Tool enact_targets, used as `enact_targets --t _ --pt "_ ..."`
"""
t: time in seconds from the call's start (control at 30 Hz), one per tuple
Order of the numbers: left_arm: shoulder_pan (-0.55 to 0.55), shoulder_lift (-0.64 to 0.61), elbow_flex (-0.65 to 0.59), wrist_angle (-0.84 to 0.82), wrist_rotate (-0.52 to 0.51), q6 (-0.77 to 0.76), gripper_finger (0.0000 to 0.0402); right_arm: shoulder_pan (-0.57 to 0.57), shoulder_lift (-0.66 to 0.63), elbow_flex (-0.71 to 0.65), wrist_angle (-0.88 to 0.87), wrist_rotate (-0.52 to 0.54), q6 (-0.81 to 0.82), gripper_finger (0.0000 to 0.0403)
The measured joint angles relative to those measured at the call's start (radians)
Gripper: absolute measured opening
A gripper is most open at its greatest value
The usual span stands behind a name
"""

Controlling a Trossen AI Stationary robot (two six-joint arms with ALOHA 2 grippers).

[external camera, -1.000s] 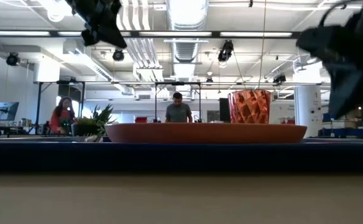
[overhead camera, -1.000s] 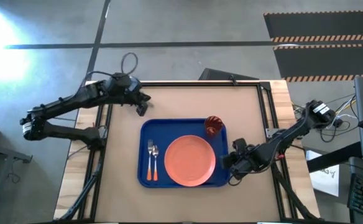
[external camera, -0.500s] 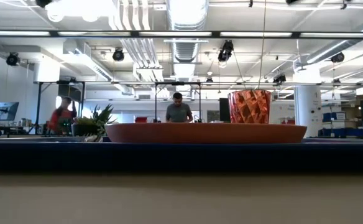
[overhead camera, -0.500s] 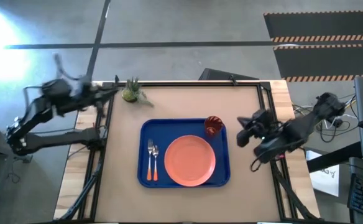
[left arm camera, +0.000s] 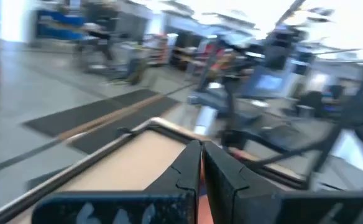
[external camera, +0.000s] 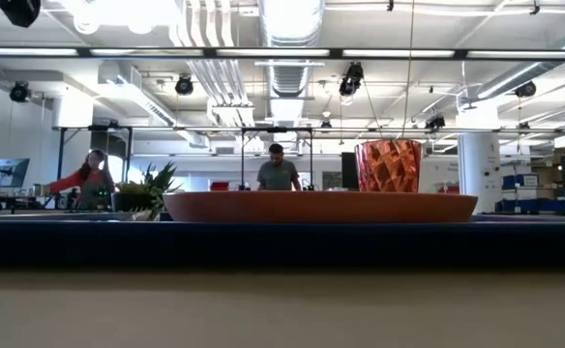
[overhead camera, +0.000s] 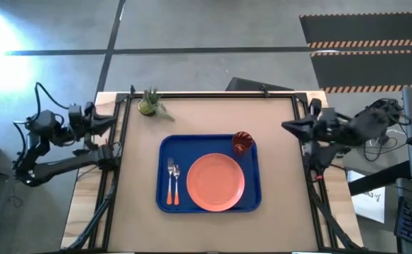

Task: Pick and place plate/cup/fork/spoon on tray
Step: Return to Home Position

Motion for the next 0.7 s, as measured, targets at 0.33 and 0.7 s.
enact_targets --t 0.33,0.7 --pt "0.0 -0.142 -0.074 0.018 0.191 -0.053 0.0 0.0 -0.157 -0.178 0.136 -0.28 -0.064 0.0008" --pt "0.0 -0.16 -0.092 -0.035 0.265 -0.077 0.0 0.0 -0.37 -0.7 0.675 -0.552 0.025 0.0008"
